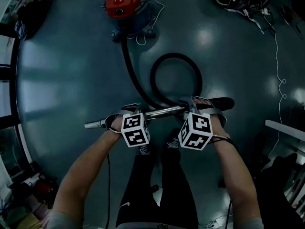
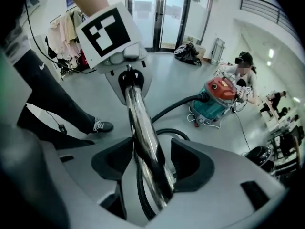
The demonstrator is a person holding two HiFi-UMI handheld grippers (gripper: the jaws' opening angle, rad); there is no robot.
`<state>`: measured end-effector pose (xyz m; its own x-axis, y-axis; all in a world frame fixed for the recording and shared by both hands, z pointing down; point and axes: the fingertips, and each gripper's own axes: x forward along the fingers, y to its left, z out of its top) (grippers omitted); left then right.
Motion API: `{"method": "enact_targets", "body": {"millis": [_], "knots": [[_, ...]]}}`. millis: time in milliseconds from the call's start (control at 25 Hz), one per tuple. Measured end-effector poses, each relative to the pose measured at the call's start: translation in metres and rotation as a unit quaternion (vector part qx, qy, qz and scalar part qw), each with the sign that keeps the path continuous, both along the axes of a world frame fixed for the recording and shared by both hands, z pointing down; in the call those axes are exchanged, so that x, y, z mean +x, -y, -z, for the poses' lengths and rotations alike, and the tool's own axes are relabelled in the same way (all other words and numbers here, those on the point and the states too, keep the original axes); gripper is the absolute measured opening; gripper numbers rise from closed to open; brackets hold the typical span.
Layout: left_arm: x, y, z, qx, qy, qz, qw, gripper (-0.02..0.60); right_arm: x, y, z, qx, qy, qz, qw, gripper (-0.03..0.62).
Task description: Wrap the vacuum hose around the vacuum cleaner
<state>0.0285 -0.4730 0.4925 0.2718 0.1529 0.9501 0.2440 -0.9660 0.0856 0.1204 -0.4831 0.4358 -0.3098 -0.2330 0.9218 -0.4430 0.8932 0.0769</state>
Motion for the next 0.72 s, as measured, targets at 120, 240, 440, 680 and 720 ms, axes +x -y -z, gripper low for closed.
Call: {"method": "enact_targets", "body": {"millis": [120, 240, 440, 680, 720], "knots": [[-0.001, 0.003, -0.008, -0.027, 0.009, 0.046, 0.9985, 0.112, 0.024, 0.011, 0.015, 0.024, 0.021, -0.047, 0.998, 0.233], [-0.001, 0.002, -0.014, -0.04, 0.014, 0.085, 0.9955, 0.112, 0.044, 0.013, 0.024, 0.029, 0.05, -0.1, 0.993, 0.233], [0.0, -0.002, -0.026, -0.053, 0.02, 0.144, 0.9879, 0.112, 0.054, -0.002, 0.009, 0.0, 0.107, -0.17, 0.98, 0.233], [0.001, 0.003, -0.038, -0.069, 0.005, 0.232, 0.9703, 0.112, 0.029, -0.001, -0.013, -0.058, 0.223, -0.254, 0.939, 0.233], [-0.002, 0.004, -0.039, -0.074, 0.0, 0.25, 0.9654, 0.112, 0.021, 0.006, -0.014, -0.068, 0.25, -0.277, 0.925, 0.233]]}}
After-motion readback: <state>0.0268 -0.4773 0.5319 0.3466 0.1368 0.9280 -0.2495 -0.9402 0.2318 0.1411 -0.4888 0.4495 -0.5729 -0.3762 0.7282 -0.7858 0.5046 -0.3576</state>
